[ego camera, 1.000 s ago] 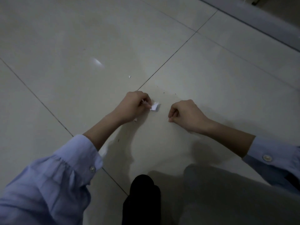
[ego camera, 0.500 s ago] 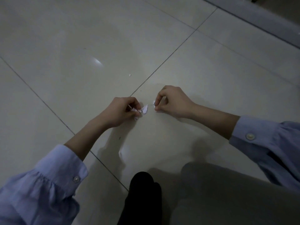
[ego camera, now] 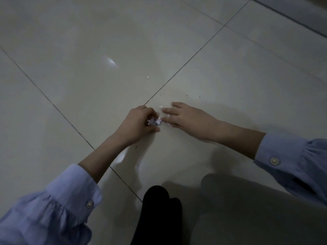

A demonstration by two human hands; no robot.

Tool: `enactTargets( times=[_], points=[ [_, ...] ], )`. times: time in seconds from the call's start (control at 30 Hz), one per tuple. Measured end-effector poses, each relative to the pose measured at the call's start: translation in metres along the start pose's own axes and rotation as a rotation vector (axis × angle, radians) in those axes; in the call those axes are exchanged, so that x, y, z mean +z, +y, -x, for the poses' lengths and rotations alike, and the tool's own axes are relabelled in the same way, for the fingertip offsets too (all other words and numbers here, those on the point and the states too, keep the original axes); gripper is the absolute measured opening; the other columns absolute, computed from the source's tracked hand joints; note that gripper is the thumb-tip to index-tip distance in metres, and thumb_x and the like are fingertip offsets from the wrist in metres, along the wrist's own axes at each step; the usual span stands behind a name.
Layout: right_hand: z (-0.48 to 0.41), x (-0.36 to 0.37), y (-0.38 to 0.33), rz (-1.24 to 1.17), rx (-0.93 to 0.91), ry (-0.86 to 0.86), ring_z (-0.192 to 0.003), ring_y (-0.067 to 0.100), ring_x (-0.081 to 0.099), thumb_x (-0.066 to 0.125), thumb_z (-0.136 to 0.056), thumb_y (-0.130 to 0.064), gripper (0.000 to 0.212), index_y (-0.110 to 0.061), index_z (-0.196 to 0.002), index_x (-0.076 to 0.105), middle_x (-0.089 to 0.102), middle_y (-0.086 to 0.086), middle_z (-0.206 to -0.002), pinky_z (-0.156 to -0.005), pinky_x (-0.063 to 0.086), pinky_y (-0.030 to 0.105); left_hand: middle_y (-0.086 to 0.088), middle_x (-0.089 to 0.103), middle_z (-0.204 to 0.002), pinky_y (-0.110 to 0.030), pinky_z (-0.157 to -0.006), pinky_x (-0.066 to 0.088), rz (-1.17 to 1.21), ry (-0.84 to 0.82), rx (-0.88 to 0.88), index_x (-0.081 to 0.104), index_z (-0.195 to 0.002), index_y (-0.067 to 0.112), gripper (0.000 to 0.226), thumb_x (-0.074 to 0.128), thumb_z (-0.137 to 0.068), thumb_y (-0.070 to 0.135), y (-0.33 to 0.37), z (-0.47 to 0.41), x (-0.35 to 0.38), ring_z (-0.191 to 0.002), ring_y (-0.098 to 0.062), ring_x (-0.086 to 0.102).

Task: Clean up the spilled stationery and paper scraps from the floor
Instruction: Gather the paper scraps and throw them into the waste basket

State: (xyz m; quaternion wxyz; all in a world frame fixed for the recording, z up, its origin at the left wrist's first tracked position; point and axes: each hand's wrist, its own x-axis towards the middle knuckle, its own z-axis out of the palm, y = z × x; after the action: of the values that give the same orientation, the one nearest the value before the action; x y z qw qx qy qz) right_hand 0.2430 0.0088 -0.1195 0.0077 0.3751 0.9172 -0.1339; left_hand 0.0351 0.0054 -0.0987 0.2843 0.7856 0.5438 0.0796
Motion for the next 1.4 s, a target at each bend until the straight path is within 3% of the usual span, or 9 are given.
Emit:
enactTargets(
  times=[0.2, 0.3, 0.47, 0.63, 0.8, 0.97, 1.1, 1.27, 1.4],
  points=[
    [0.009, 0.01, 0.004, -0.046, -0.053, 0.176, -0.101, 0.035, 0.061, 0.06, -0.088, -0.013, 0.025, -0.013, -0.112, 0.071, 0.067, 0.014, -0.118, -0.074, 0.057, 0.041, -0.001, 0.052, -0.084, -0.01, -0.059, 0.033, -0.023, 0.04, -0.02, 0.067, -0.095, 0.009, 0.036, 0.082, -0.068, 0.028, 0.004, -0.001, 0.005, -0.073, -0.013, 0.047],
    [0.014, 0.007, 0.003, -0.102, -0.06, 0.218, -0.09, 0.032, 0.064, 0.063, -0.086, -0.014, 0.02, -0.012, -0.103, 0.074, 0.071, 0.011, -0.101, -0.07, 0.057, 0.036, -0.001, 0.053, -0.088, -0.024, -0.067, 0.041, 0.009, 0.046, -0.01, 0.067, -0.1, 0.012, 0.036, 0.081, -0.07, 0.027, 0.009, -0.002, 0.008, -0.078, -0.015, 0.05],
    [0.018, 0.002, 0.006, -0.079, -0.047, 0.234, -0.073, 0.03, 0.06, 0.065, -0.084, -0.009, 0.011, -0.01, -0.085, 0.075, 0.068, 0.007, -0.079, -0.058, 0.053, 0.036, -0.008, 0.059, -0.086, -0.034, -0.07, 0.047, 0.023, 0.047, 0.001, 0.069, -0.088, 0.009, 0.014, 0.071, -0.078, 0.018, 0.015, -0.003, 0.013, -0.075, -0.018, 0.053],
    [0.019, -0.006, 0.004, -0.06, 0.028, 0.157, -0.07, 0.031, 0.06, 0.062, -0.08, -0.004, 0.014, -0.01, -0.081, 0.075, 0.069, 0.008, -0.076, -0.057, 0.052, 0.036, -0.01, 0.061, -0.085, -0.033, -0.07, 0.045, -0.031, 0.049, -0.016, 0.07, -0.09, 0.007, 0.012, 0.065, -0.084, 0.016, 0.018, -0.006, 0.012, -0.073, -0.016, 0.049],
    [0.013, -0.017, -0.002, -0.144, 0.228, 0.03, -0.091, 0.028, 0.058, 0.053, -0.081, -0.002, 0.026, -0.01, -0.096, 0.073, 0.07, 0.007, -0.096, -0.075, 0.042, 0.032, -0.009, 0.064, -0.087, -0.025, -0.068, 0.038, -0.067, 0.026, -0.026, 0.07, -0.091, 0.009, 0.011, 0.063, -0.085, 0.015, 0.02, -0.008, 0.012, -0.072, -0.013, 0.047],
    [0.016, -0.03, 0.004, -0.546, 0.511, 0.147, -0.06, -0.006, 0.06, 0.066, -0.072, -0.004, 0.018, -0.014, -0.082, 0.077, 0.072, -0.004, -0.073, -0.058, 0.037, 0.0, -0.006, 0.065, -0.086, -0.014, -0.058, 0.031, 0.001, 0.064, -0.025, 0.071, -0.089, 0.009, 0.011, 0.066, -0.083, 0.017, 0.027, -0.009, 0.008, -0.071, -0.012, 0.049],
    [0.024, -0.038, 0.014, -0.761, 0.707, 0.187, -0.056, 0.008, 0.066, 0.071, -0.071, -0.003, 0.016, -0.016, -0.078, 0.077, 0.071, 0.0, -0.066, -0.051, 0.044, 0.005, -0.004, 0.064, -0.084, -0.015, -0.057, 0.031, 0.02, 0.023, -0.002, 0.072, -0.089, 0.011, 0.014, 0.069, -0.082, 0.023, 0.033, -0.012, 0.011, -0.07, -0.012, 0.05],
    [0.025, -0.04, 0.021, -0.887, 0.789, 0.213, -0.061, 0.011, 0.066, 0.076, -0.071, -0.005, 0.013, -0.014, -0.08, 0.077, 0.074, 0.009, -0.074, -0.055, 0.051, 0.014, -0.012, 0.065, -0.091, -0.03, -0.072, 0.04, -0.028, -0.001, -0.025, 0.072, -0.091, 0.009, 0.015, 0.065, -0.083, 0.019, 0.041, -0.016, 0.019, -0.075, -0.019, 0.049],
    [0.023, -0.043, 0.018, -0.757, 0.693, 0.147, -0.051, -0.009, 0.058, 0.078, -0.071, -0.009, 0.013, -0.016, -0.082, 0.078, 0.07, -0.005, -0.068, -0.052, 0.039, 0.0, -0.013, 0.059, -0.096, -0.031, -0.074, 0.037, -0.114, -0.019, 0.011, 0.066, -0.095, 0.005, 0.016, 0.057, -0.089, 0.017, 0.044, -0.017, 0.024, -0.089, -0.028, 0.055]
  ],
)
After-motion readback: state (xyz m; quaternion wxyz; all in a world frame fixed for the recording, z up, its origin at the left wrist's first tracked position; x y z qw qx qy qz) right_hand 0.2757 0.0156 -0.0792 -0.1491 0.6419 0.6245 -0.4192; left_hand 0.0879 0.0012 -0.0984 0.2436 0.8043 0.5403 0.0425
